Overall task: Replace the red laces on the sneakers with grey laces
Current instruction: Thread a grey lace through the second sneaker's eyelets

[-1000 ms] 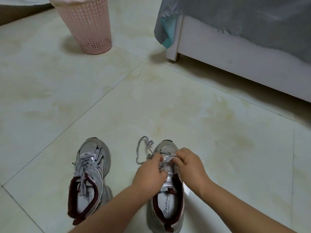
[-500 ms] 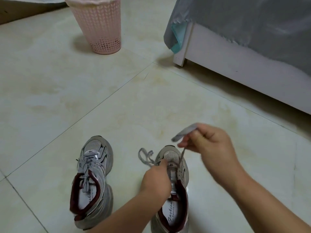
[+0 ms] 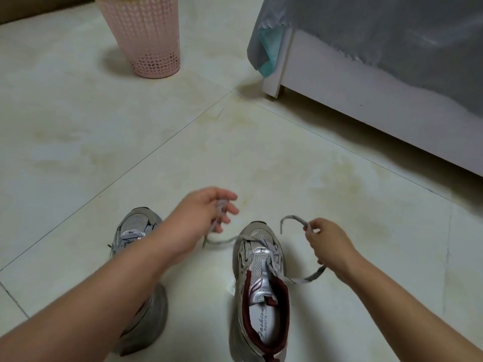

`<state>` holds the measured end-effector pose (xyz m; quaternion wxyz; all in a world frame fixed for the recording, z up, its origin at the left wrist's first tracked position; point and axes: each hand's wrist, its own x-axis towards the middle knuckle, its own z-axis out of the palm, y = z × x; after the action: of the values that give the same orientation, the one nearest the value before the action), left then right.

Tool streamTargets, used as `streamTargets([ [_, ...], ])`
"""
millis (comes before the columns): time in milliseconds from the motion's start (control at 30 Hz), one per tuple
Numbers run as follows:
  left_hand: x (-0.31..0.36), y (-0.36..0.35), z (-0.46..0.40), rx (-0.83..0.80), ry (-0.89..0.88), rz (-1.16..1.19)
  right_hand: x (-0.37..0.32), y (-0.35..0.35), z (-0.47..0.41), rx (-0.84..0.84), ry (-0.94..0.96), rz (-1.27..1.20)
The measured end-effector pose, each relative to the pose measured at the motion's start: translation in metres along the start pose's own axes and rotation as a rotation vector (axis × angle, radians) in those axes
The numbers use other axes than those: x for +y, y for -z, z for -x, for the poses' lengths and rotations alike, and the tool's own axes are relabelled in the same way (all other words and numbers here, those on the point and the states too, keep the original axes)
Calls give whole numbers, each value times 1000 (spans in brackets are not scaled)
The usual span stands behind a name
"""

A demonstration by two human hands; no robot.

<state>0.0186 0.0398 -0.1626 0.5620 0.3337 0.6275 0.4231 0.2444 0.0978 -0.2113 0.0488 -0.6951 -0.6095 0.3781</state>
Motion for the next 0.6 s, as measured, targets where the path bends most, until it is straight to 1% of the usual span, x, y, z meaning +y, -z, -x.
streamTargets([
  [67, 16, 5, -1, -45, -87, 130, 7, -10, -3, -69, -59, 71],
  [133, 21, 2, -3, -17, -139, 177, 6, -17, 0, -141, -77, 198],
  [167, 20, -2, -4, 9, -144, 173, 2, -20, 3, -142, -59, 313],
  [200, 16, -7, -5, 28, -139, 167, -3, -23, 8, -95, -15, 397],
  [233, 11, -12, -5, 34, -125, 175, -11, -25, 14, -22, 64, 411],
  [267, 4, -17, -6, 30, -108, 195, -19, -27, 21, 40, 162, 336],
  [300, -2, -22, -5, 23, -89, 221, -28, -29, 28, 48, 246, 174],
  [333, -8, -26, -6, 24, -77, 234, -39, -30, 36, -24, 292, -38],
  [367, -13, -29, -7, 34, -70, 234, -49, -30, 42, -152, 284, -258],
  [400, -17, -32, -8, 52, -73, 223, -57, -32, 46, -285, 241, -434],
  [433, -20, -32, -9, 73, -75, 219, -63, -33, 49, -375, 197, -552],
  [467, -22, -32, -11, 93, -75, 214, -66, -34, 49, -415, 175, -594],
  [500, -24, -31, -12, 106, -71, 207, -68, -36, 48, -408, 167, -590],
  [600, -31, -24, -17, 141, -55, 115, -65, -40, 41, -329, 160, -551],
])
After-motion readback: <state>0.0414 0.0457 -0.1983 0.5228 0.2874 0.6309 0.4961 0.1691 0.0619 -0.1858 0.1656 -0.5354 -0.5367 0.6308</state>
